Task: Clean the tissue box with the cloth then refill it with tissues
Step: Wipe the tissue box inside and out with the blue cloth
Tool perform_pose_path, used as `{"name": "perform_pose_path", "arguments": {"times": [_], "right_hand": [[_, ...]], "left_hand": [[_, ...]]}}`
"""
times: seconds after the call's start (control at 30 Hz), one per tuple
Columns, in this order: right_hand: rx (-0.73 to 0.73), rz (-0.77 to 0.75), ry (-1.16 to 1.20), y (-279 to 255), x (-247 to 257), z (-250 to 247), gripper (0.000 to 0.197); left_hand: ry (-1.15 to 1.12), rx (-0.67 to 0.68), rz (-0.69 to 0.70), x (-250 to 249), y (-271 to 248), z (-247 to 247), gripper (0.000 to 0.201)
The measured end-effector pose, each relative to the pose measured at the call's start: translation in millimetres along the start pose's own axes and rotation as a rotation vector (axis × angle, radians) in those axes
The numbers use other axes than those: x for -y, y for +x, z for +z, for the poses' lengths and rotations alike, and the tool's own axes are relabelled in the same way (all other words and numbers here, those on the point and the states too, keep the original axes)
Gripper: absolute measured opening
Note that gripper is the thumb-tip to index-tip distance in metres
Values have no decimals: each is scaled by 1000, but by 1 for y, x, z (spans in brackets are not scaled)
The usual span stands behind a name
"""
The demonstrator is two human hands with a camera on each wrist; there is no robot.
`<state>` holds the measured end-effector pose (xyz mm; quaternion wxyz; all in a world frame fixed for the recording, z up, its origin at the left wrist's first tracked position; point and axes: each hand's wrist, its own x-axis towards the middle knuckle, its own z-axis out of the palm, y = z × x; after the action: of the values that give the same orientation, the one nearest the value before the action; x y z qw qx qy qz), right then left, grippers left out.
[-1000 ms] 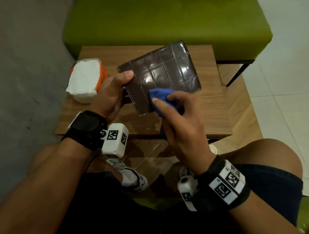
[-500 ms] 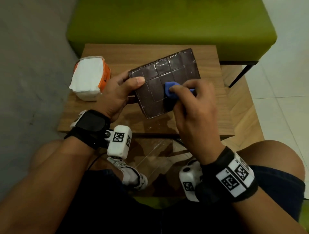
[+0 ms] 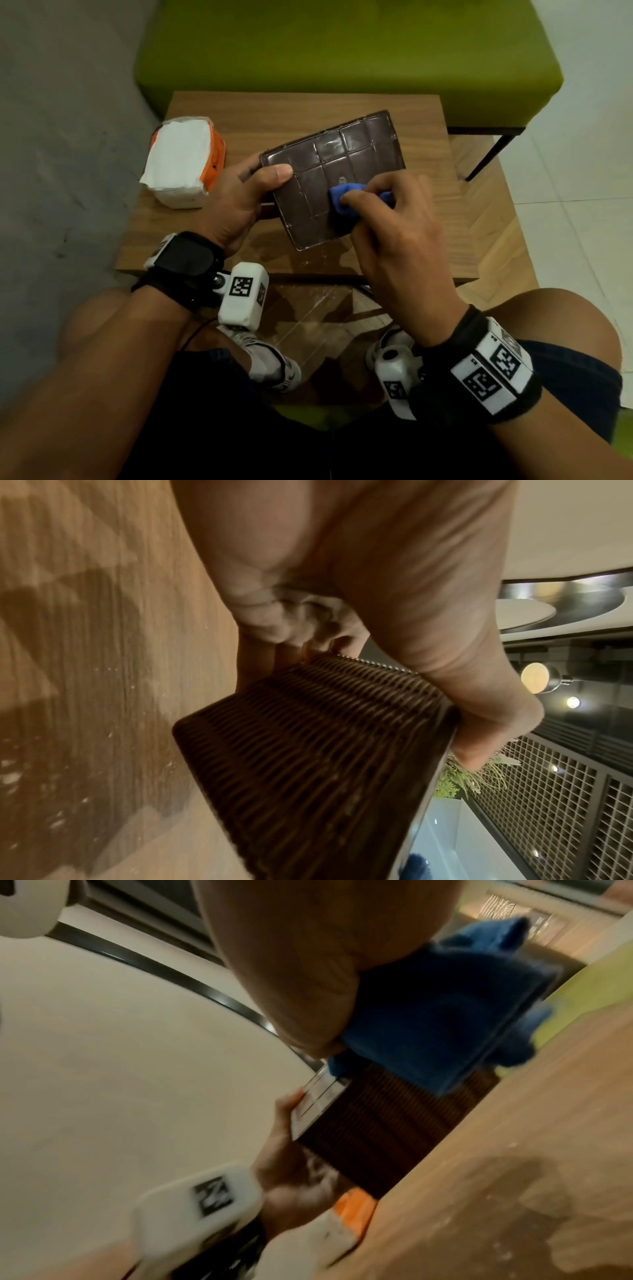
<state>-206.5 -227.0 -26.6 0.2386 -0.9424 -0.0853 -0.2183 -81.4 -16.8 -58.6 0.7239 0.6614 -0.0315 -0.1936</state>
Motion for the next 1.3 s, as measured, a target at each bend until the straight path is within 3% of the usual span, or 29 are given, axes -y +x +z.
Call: {"name": "perform_pose_path", "arguments": {"times": [0.13,0.3,0.47,0.63,0.8,0.93,1.1,1.23,1.3], "right_hand": [[90,-108,1,-2,10,4,19],[-54,-14,54,23,12,3,21],[124,-96,2,12,16,-4,19],[33,-26,14,24,17,-4,19],[155,-67,-1,9,16,-7,22],[26,-8,46,23,22,-5,21],[201,-116,37,3,29,-5,25],[73,-71,57,18,33,-1,22],[84,-79,49,18,35,0,20]], "left_hand": [[34,9,13,-8,-1,7,59],[59,30,27,-14,0,11,58],[3,1,41,-13,3,8,67],[44,31,54,-14,3,14,59],[26,-16,50,-16,2,11,61],[52,32,40,-13,1,19,51],[21,-9,17,-12,-2,18,55],[40,41,28,-8,-1,22,55],[22,42,33,-10,0,21,54]]}}
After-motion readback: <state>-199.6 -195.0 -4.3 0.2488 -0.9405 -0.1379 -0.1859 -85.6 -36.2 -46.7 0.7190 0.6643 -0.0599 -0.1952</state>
